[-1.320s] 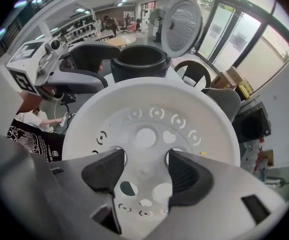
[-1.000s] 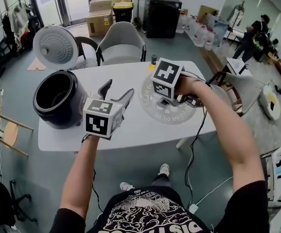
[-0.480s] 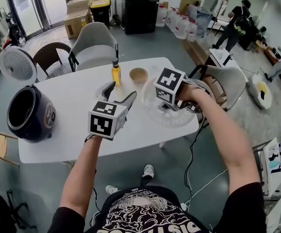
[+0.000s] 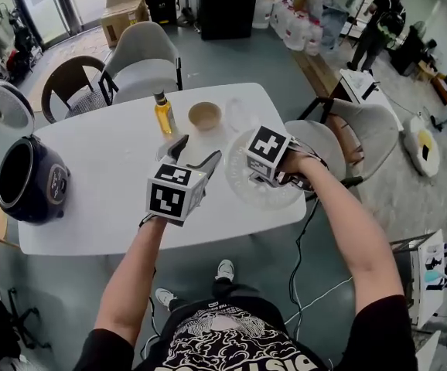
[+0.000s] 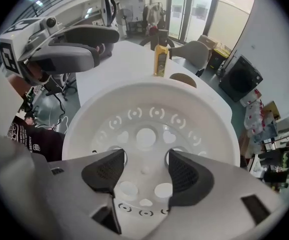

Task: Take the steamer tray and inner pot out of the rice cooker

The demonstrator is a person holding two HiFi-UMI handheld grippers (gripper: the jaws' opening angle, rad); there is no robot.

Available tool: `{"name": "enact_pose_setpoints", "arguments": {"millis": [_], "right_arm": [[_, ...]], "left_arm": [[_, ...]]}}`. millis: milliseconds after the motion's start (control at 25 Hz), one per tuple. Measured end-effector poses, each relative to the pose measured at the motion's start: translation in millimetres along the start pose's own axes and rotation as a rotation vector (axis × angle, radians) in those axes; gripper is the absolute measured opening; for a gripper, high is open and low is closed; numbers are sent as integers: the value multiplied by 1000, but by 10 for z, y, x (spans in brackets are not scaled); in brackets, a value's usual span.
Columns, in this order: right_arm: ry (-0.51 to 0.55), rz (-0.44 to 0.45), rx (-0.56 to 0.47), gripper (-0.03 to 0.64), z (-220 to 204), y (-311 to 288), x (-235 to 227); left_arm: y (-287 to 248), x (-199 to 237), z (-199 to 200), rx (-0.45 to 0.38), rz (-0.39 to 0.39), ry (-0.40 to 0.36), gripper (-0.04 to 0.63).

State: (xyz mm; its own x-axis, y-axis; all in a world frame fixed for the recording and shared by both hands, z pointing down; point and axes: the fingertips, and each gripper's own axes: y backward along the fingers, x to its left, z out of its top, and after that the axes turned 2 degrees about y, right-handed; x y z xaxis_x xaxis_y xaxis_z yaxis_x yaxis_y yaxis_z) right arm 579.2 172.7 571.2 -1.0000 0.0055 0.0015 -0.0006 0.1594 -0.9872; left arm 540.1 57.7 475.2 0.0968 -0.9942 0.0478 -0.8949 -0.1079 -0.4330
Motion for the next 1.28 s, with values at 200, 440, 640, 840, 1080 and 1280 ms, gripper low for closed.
{"name": "enact_pose_setpoints", "arguments": {"millis": [200,440,640,840,1080,1280], "right_arm": [[52,30,1,295,-223,-486,-364],[94,37,20,296,-223,-963,-540],[119,3,61,298,-234,-1148,-676],[140,-27,79,299,-268,-1269,-752],[138,-8,92,299,-267,-1392,-776],[132,37,89,302,-295,-1462,-760]], "left_arm": [[-428,-121,-136,48,56,16,328],[-594,-23,-340,93,104,33,328],[-648,72,-444,124,133,45,328],[-686,49,-523,139,140,47,328],[-714,110,-549,153,148,50,328],[-759,97,-576,162,149,43,328]]}}
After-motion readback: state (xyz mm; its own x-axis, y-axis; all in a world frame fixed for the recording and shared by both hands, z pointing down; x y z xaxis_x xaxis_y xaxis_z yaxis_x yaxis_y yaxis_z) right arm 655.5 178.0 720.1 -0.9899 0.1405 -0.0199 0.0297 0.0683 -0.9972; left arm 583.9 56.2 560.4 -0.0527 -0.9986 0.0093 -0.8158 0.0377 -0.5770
